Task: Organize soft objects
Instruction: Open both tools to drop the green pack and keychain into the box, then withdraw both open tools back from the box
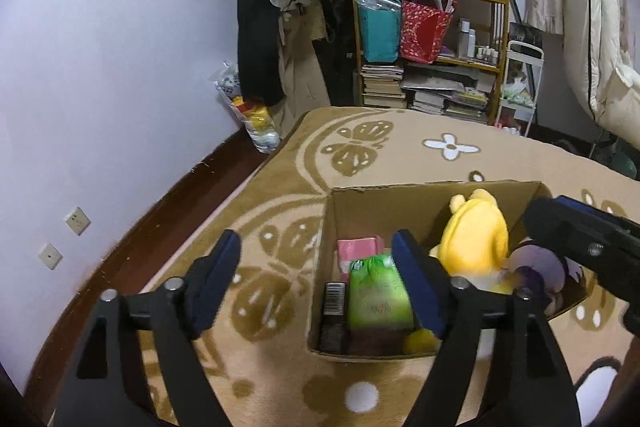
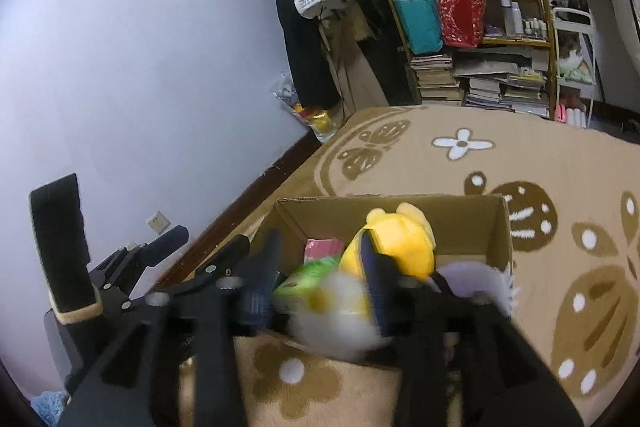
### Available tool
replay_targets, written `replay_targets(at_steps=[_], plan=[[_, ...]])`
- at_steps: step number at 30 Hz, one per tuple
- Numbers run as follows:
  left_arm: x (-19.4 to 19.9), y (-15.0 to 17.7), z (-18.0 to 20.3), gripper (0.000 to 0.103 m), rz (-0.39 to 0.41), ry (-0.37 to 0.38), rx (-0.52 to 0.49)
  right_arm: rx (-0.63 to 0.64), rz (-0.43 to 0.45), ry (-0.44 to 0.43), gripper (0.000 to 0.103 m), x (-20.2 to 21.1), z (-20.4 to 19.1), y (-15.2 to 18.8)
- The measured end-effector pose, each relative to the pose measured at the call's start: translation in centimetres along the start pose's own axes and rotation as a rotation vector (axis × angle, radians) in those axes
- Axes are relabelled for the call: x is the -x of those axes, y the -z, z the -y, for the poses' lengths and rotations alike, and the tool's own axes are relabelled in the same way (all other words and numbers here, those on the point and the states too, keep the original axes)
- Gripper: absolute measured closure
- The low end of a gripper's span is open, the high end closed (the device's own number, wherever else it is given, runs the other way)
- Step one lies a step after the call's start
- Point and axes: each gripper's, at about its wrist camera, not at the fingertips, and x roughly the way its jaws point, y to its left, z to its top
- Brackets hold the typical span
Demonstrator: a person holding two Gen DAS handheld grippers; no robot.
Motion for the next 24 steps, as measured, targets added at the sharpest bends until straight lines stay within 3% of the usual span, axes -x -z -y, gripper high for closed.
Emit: replay_targets(at_steps=[2, 6, 8, 10, 16, 24], plan=[[0.5, 0.0, -0.3, 0.015, 0.006, -0.003, 0.009, 0.012, -0.004, 0.023, 0.047, 0.4, 0.0, 0.0], [1.8, 0.1, -1.3, 0.012, 0.003, 0.061, 0.046, 0.067, -0.029, 0.074, 0.039, 1.2, -0.4, 0.3], [2.6, 0.3, -1.7, 0.007, 0.006, 0.052, 0.048, 0.074, -0.034, 0.085, 0.033, 1.7, -0.5, 0.6], [3.8, 0.4, -1.9, 0.006, 0.021, 0.029, 0.035, 0.082, -0.034, 0.102, 0.02, 2.5, -0.6, 0.8], [7.0, -0.1, -2.0, 0.002, 0.035, 0.011, -0.004, 0.089, -0.007, 0.133, 0.005, 5.8, -0.8, 1.1], [11.2, 0.4, -3.4, 0.0, 0.075, -0.007, 0.029, 0.117, 0.052, 0.184, 0.0, 10.1, -1.5, 0.6]])
